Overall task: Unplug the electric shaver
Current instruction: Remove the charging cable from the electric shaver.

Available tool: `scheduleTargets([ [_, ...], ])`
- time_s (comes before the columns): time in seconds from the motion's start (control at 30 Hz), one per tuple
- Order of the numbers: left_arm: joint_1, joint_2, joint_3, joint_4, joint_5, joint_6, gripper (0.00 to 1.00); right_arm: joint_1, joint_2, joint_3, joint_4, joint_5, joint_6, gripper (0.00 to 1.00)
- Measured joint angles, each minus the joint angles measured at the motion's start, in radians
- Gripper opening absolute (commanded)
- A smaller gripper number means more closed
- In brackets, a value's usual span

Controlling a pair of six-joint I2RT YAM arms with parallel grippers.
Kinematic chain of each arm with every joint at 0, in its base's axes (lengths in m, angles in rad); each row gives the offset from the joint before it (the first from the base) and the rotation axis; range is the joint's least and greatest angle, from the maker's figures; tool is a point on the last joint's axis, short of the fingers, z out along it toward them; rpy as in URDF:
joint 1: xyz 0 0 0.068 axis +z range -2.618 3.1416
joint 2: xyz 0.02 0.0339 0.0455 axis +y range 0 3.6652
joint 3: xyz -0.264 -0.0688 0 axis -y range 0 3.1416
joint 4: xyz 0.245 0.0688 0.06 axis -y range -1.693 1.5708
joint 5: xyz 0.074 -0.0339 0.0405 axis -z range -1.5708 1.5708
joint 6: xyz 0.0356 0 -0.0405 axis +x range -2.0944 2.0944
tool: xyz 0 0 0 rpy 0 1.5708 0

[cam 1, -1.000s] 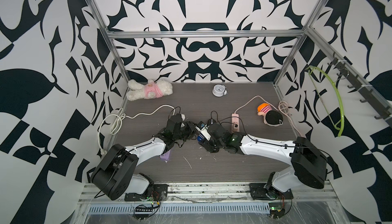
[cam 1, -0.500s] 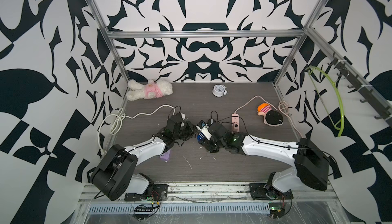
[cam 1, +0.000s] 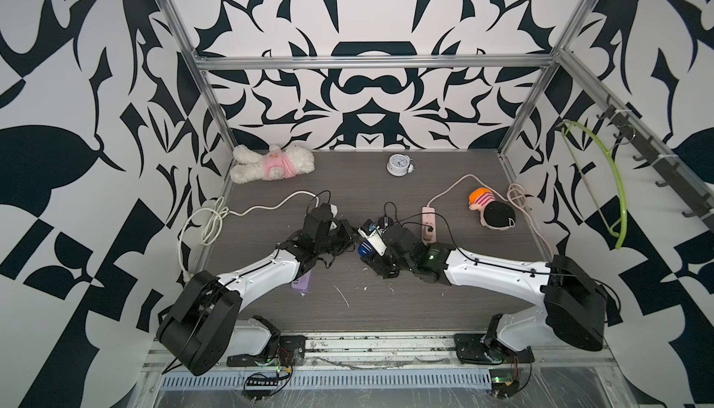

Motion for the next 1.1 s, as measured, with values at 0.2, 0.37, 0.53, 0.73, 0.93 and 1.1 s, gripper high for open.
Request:
scheduleTargets([
  [0.2,-0.006,-0.019,0.003,-0.031,-0.013,0.026,0.00,0.001,-0.016,-0.025,0.031,-0.013,0.013,0.00],
  [0.37,-0.012,-0.044,0.007,-0.079,-0.027,0.051,0.00,0.002,-0.026,-0.047,0.057,-0.038,0.024,0.00],
  [0.53,-0.018,-0.069,0.011,-0.106,-0.033,0.069,0.00,0.006,-0.058,-0.070,0.076,-0.050,0.034,0.00],
  [0.73,0.010,-0.074,0.032,-0.123,-0.137,0.097,0.00,0.017,-0.077,-0.125,-0.039,-0.053,0.054,0.00],
  [0.93,0.010,-0.084,0.033,-0.127,-0.166,0.110,0.00,0.032,-0.078,-0.137,-0.075,-0.042,0.077,0.00],
  [1.1,0.010,-0.084,0.033,-0.149,-0.164,0.115,0.00,0.017,-0.062,-0.076,-0.142,0.000,0.071,0.00],
])
